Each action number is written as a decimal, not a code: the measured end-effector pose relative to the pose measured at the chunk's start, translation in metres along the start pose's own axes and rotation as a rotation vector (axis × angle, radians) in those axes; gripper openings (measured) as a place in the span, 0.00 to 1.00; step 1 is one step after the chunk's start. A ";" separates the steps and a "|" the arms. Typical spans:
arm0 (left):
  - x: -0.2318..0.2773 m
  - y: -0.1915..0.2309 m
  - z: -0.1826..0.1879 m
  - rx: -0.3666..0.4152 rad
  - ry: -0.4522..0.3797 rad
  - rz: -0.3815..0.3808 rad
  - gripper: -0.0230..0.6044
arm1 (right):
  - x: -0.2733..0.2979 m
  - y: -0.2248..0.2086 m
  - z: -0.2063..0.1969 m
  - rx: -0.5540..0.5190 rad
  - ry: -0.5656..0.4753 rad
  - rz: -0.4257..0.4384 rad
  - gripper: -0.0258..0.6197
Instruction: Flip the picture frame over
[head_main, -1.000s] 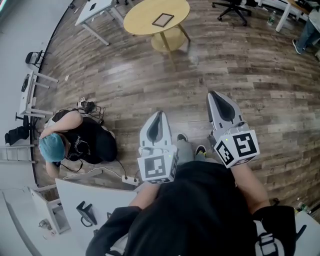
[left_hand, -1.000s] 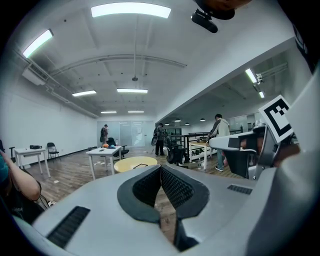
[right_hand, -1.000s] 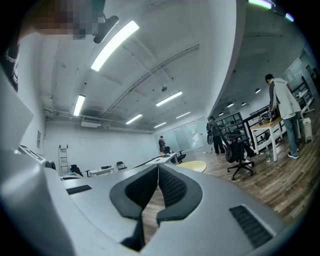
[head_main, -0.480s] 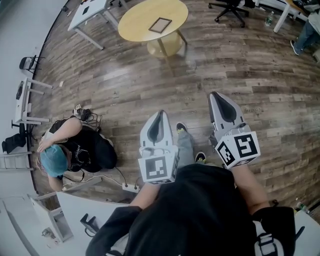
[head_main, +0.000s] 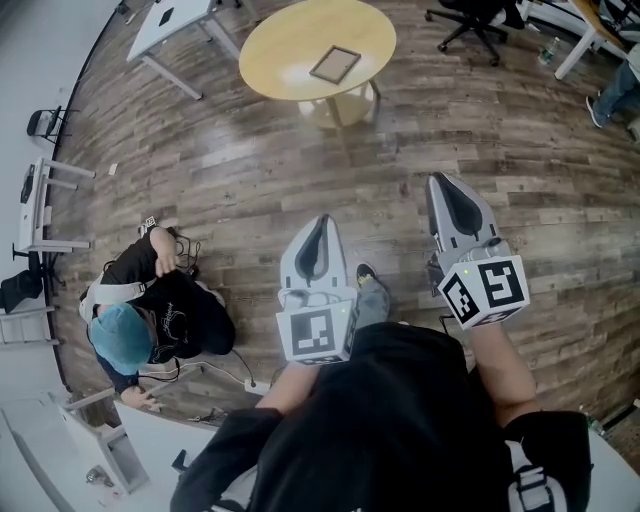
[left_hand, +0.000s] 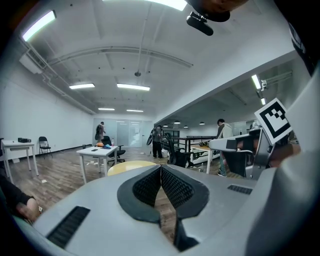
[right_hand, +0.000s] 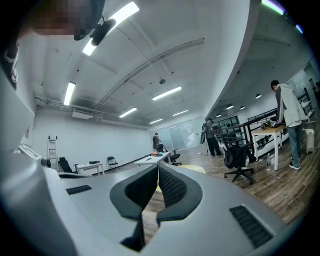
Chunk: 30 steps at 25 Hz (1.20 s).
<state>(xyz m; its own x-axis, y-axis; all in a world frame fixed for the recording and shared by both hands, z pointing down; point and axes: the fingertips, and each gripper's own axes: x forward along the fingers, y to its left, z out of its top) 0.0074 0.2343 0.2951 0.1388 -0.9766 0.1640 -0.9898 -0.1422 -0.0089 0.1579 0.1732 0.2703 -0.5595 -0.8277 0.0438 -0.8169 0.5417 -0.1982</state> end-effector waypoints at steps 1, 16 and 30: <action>0.007 0.007 0.000 -0.005 0.001 -0.001 0.07 | 0.012 0.001 0.002 -0.008 -0.003 0.003 0.07; 0.104 0.105 0.015 -0.033 0.007 0.003 0.07 | 0.136 -0.018 0.023 -0.059 0.048 0.027 0.07; 0.220 0.105 0.035 -0.040 0.031 0.017 0.07 | 0.225 -0.128 0.033 0.061 0.119 0.058 0.07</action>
<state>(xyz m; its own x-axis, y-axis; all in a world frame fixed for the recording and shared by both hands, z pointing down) -0.0652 -0.0016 0.2958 0.1213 -0.9733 0.1949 -0.9926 -0.1182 0.0273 0.1408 -0.0873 0.2730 -0.6213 -0.7699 0.1456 -0.7745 0.5753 -0.2629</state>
